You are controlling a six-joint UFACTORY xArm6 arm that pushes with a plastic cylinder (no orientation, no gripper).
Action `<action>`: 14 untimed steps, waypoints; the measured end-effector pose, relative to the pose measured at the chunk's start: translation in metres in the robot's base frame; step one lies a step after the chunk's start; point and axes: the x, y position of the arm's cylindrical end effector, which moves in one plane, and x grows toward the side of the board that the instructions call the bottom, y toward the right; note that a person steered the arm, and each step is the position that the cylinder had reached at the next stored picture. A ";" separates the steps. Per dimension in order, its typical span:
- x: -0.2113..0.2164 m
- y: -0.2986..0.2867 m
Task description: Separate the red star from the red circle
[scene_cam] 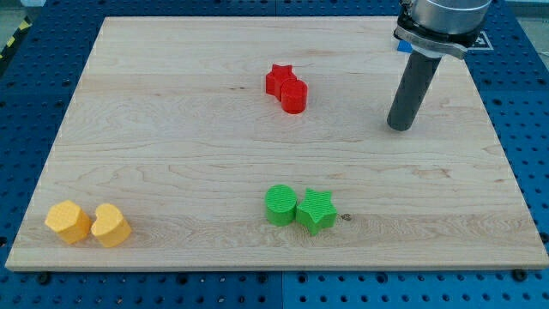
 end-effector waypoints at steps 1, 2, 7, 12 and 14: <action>0.000 0.000; 0.000 0.000; -0.048 -0.128; -0.075 -0.168; -0.100 -0.180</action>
